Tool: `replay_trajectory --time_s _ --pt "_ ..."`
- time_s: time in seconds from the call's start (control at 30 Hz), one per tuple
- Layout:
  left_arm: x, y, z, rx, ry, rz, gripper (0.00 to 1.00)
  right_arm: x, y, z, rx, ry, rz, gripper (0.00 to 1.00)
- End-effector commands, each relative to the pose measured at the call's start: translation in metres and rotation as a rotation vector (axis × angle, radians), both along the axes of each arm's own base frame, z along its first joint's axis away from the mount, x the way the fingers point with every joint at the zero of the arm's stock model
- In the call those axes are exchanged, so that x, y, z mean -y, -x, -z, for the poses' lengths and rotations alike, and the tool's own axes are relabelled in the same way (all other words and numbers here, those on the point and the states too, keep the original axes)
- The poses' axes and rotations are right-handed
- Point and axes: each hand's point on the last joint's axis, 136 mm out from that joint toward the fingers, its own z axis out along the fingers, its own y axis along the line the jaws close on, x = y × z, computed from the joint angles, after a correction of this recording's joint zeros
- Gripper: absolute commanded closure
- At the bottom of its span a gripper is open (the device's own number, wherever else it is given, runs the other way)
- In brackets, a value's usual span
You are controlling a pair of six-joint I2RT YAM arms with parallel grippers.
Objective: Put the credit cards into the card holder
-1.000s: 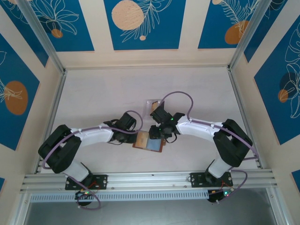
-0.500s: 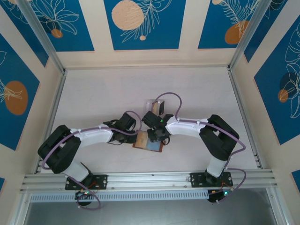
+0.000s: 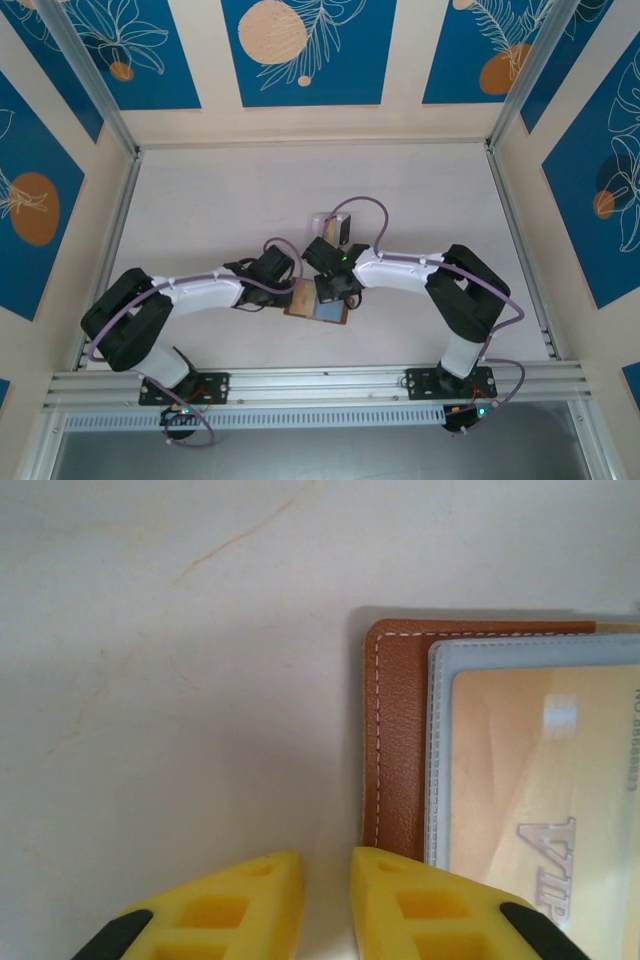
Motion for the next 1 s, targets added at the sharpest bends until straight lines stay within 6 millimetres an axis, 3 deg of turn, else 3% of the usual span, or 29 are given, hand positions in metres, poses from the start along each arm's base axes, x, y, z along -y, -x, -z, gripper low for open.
replay_trajectory --time_s 0.0,0.17,0.43,0.47,0.6,0.67,0.97 --pt "0.029 0.051 0.032 -0.171 0.054 0.105 0.79 0.012 -0.007 -0.01 0.012 0.008 -0.013 1.0" --pt "0.049 0.05 0.03 -0.165 0.096 0.085 0.79 0.0 -0.011 -0.025 0.007 -0.046 -0.06 1.0" --pt "0.059 0.049 0.032 -0.17 0.117 0.071 0.79 -0.049 0.01 -0.039 -0.12 -0.302 -0.116 1.0" --pt "0.059 0.049 0.032 -0.17 0.12 0.068 0.79 -0.053 0.012 -0.04 -0.139 -0.335 -0.11 0.98" --pt "0.058 0.049 0.031 -0.167 0.123 0.058 0.78 -0.069 0.014 -0.043 -0.199 -0.469 -0.089 0.69" --pt "0.056 0.05 0.031 -0.163 0.123 0.053 0.78 -0.071 0.011 -0.044 -0.212 -0.515 -0.076 0.61" --pt "0.038 0.055 0.031 -0.151 0.1 0.021 0.72 -0.055 0.004 -0.076 -0.158 -0.639 -0.076 0.48"
